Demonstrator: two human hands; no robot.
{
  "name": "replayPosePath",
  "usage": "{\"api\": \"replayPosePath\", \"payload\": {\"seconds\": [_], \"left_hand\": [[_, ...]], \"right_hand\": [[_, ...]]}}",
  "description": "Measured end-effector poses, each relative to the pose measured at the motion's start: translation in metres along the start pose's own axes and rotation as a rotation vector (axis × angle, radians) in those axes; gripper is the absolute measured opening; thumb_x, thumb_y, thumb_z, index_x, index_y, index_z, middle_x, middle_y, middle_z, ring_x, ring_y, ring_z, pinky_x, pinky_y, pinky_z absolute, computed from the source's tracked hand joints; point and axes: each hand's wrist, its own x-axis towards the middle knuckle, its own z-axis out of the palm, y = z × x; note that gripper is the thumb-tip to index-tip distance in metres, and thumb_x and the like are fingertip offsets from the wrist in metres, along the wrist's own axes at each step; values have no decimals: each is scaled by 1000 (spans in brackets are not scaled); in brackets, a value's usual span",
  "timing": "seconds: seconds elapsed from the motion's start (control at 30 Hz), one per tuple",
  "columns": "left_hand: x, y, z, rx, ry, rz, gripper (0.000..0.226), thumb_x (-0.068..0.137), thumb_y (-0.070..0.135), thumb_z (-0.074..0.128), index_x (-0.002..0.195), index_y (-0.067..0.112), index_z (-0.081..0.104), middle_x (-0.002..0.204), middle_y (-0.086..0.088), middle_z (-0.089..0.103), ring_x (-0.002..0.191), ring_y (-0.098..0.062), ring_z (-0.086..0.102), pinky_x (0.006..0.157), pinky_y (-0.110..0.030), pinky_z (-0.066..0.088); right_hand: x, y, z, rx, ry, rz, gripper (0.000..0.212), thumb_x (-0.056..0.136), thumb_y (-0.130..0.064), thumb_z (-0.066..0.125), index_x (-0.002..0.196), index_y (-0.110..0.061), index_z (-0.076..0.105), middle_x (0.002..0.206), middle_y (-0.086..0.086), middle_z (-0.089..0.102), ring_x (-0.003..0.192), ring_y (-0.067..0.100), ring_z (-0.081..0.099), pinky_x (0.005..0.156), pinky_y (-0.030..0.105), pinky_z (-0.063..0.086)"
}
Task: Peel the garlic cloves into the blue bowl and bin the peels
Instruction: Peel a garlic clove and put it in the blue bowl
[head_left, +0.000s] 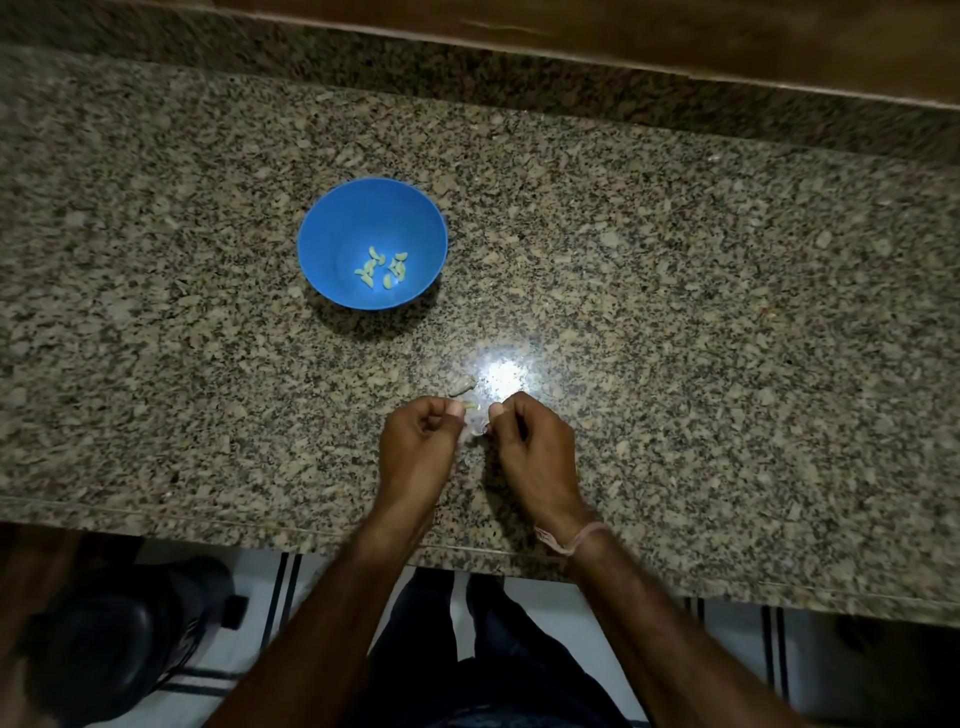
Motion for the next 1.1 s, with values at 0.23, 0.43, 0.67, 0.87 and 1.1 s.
{"api": "replayPosePath", "payload": {"seconds": [0.23, 0.43, 0.67, 0.87, 1.1], "left_hand": [[18, -9, -28, 342, 248, 137, 5, 99, 17, 67, 97, 18, 71, 90, 6, 71, 79, -3, 64, 60, -9, 41], [8, -15, -33, 372, 191, 408, 25, 95, 18, 72, 118, 17, 62, 116, 4, 54, 94, -3, 58, 72, -16, 48], [-2, -21, 1, 105, -77, 283, 10, 95, 18, 71, 90, 26, 73, 86, 11, 73, 82, -5, 70, 72, -37, 62], [1, -33, -9, 110, -35, 228, 17, 98, 14, 67, 86, 26, 68, 79, 8, 71, 75, -10, 69, 68, -37, 60], [-1, -40, -17, -49, 49, 127, 9, 99, 10, 66, 91, 14, 68, 84, -2, 73, 76, -10, 73, 67, -22, 58]], "right_hand": [[0, 14, 0, -93, 34, -23, 37, 101, -26, 68, 66, -26, 56, 58, -10, 53, 56, 3, 45, 56, 24, 37], [-5, 14, -2, -58, 3, 65, 35, 99, -32, 70, 71, -12, 65, 65, -1, 64, 62, 14, 58, 61, 31, 48], [-6, 6, -4, 230, -86, 211, 24, 102, -16, 67, 86, -1, 76, 73, 14, 73, 64, 14, 64, 64, 30, 53], [-9, 10, -3, 62, 6, 81, 12, 96, -5, 70, 102, -11, 78, 92, 1, 77, 85, 10, 73, 78, 26, 59], [-1, 15, 3, -507, -67, -383, 39, 99, -3, 61, 138, -8, 63, 133, 7, 58, 122, 23, 49, 101, 33, 45]]}}
